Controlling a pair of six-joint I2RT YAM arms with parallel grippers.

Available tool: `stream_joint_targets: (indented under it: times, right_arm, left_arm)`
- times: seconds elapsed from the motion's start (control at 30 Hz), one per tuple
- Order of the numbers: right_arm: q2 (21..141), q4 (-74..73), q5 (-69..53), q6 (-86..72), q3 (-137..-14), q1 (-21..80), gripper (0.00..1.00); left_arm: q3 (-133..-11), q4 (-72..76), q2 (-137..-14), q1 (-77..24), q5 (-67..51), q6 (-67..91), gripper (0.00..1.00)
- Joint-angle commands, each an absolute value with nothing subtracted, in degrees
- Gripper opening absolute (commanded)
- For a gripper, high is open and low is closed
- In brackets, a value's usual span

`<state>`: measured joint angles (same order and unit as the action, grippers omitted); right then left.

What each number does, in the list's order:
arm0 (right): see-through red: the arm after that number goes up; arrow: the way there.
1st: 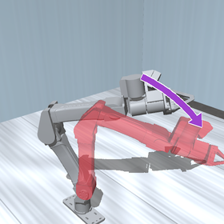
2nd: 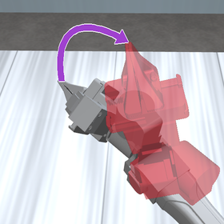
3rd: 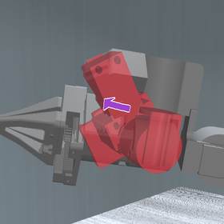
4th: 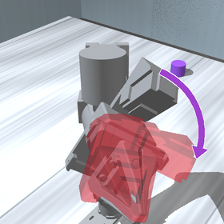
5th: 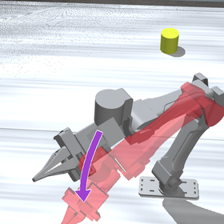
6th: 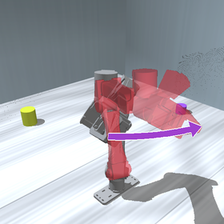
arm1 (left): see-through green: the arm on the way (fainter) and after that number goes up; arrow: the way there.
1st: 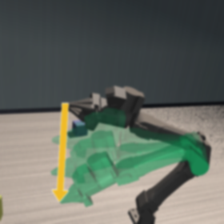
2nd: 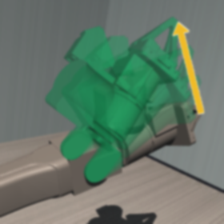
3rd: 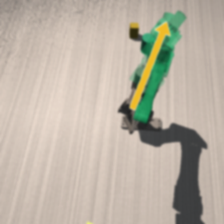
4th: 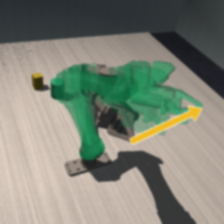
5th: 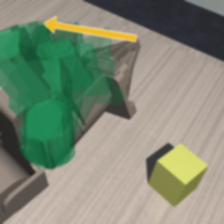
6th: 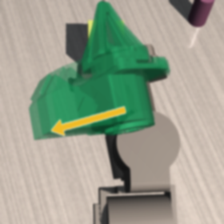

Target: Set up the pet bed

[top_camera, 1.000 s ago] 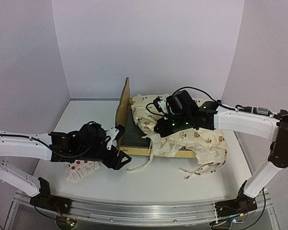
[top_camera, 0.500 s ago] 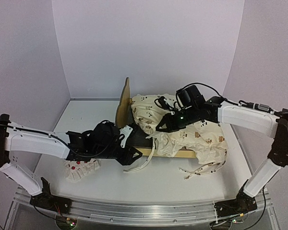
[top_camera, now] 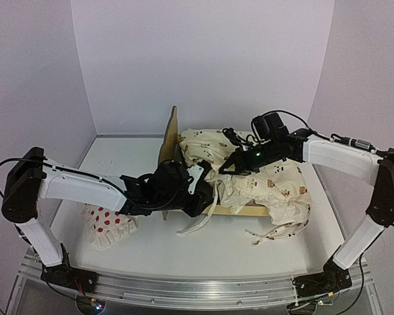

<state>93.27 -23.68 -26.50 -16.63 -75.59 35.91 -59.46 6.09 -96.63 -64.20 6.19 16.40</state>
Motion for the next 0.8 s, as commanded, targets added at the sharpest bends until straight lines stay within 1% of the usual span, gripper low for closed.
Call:
stream_joint_targets:
  times: [0.0, 0.2, 0.27, 0.3, 0.37, 0.4, 0.53, 0.67, 0.77]
  right_arm:
    - [91.5, -24.2, -29.6, -17.4, -76.4, 34.9, 0.10]
    - [91.3, -24.2, -29.9, -17.4, -76.1, 34.6, 0.10]
    - [91.1, -24.2, -30.1, -17.5, -76.0, 34.6, 0.10]
    - [91.1, -24.2, -30.3, -17.5, -75.9, 34.5, 0.10]
    - [90.8, -24.2, -30.3, -17.4, -75.7, 34.2, 0.10]
    - [90.6, -24.2, -30.2, -17.3, -75.6, 34.1, 0.10]
    - [89.8, -24.2, -29.7, -17.8, -75.6, 33.1, 0.10]
    - [89.3, -24.2, -29.2, -18.8, -75.8, 31.6, 0.11]
    - [89.6, -24.2, -28.9, -19.7, -76.3, 30.5, 0.15]
  left_arm:
    - [-65.0, 8.9, -100.4, -64.4, 8.6, 13.7, 0.42]
    - [-68.8, 9.4, -104.7, -64.4, 8.5, 13.1, 0.38]
    - [-69.3, 10.1, -105.3, -64.4, 8.2, 13.1, 0.34]
    - [-69.5, 10.4, -105.7, -64.4, 8.3, 13.1, 0.27]
    - [-70.0, 10.0, -106.3, -64.4, 9.4, 13.0, 0.06]
    - [-70.3, 9.5, -106.5, -64.4, 9.9, 13.1, 0.01]
    - [-70.0, 6.1, -105.2, -64.5, 10.9, 13.6, 0.00]
    - [-66.7, 2.1, -100.4, -64.7, 11.7, 15.9, 0.00]
    - [-64.5, -1.6, -97.0, -65.3, 11.4, 17.9, 0.00]
